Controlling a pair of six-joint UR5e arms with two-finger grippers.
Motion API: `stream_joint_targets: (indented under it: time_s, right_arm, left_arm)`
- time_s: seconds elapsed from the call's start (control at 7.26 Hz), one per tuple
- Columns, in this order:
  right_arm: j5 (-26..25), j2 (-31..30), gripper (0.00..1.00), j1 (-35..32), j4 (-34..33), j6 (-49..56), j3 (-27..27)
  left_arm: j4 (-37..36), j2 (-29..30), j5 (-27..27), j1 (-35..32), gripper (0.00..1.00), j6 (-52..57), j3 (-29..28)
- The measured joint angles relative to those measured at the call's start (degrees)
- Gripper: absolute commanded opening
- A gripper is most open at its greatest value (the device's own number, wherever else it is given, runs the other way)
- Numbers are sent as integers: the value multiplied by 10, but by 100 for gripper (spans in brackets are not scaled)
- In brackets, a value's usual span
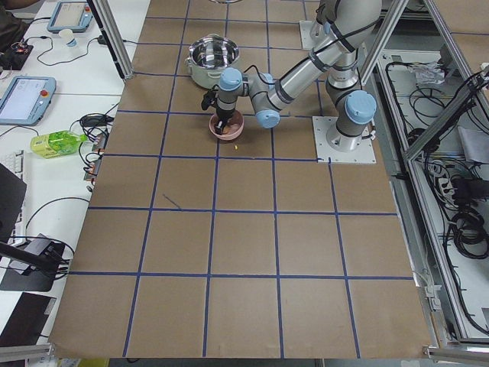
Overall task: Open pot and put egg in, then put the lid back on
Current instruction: 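Close the left gripper around the brown egg inside the pink bowl, then lift the egg out of the bowl with the left gripper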
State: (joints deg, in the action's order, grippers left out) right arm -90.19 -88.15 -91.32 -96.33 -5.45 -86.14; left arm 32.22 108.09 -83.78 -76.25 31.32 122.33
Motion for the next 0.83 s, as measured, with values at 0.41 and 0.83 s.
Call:
stream_joint_targets:
  time_s: [0.41, 0.83]
  right_arm:
    - [0, 0, 2, 0, 0, 0, 0]
    - [0, 0, 2, 0, 0, 0, 0]
  left_arm:
    - [0, -2, -1, 0, 31, -5, 0]
    - [-1, -9, -9, 0, 23, -9, -1]
